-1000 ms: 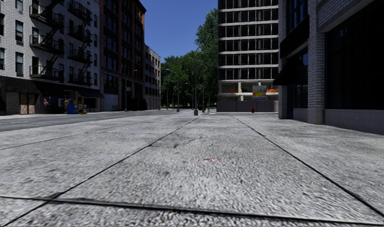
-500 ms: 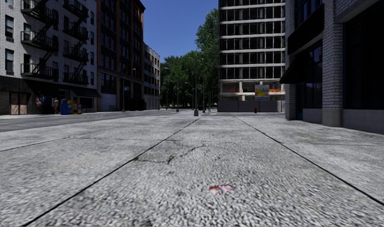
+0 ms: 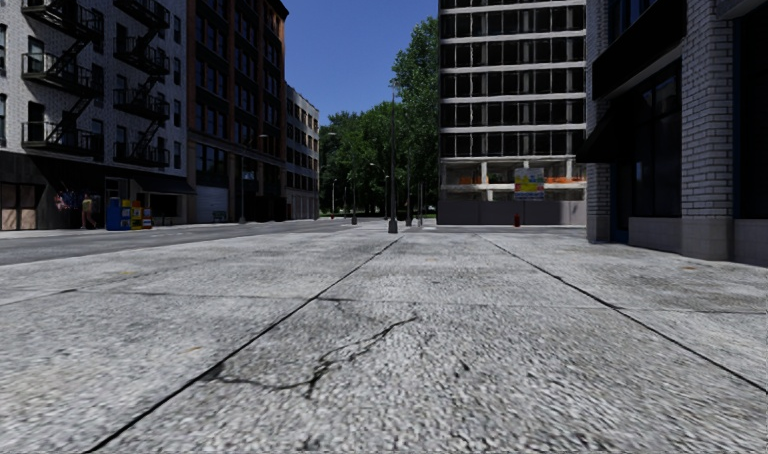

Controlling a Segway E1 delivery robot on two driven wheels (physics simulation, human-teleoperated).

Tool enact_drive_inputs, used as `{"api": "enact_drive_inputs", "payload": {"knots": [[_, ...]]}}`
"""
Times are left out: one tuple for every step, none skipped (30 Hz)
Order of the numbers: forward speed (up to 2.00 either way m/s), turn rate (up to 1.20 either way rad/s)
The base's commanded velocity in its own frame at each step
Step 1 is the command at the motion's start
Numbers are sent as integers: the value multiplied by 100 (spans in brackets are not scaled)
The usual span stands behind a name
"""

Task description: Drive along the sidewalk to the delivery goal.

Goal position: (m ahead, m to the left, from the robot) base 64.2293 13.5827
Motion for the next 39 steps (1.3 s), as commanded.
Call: {"api": "enact_drive_inputs", "payload": {"knots": [[200,0],[200,0],[200,0],[200,0],[200,0],[200,0],[200,0],[200,0],[200,0],[200,0],[200,0],[200,0],[200,0],[200,0],[200,0],[200,0],[200,0],[200,0],[200,0],[200,0],[200,0],[200,0],[200,0],[200,0],[200,0],[200,0],[200,0],[200,0],[200,0],[200,0],[200,0],[200,0],[200,0],[200,0],[200,0],[200,0],[200,0],[200,0],[200,0]]}}
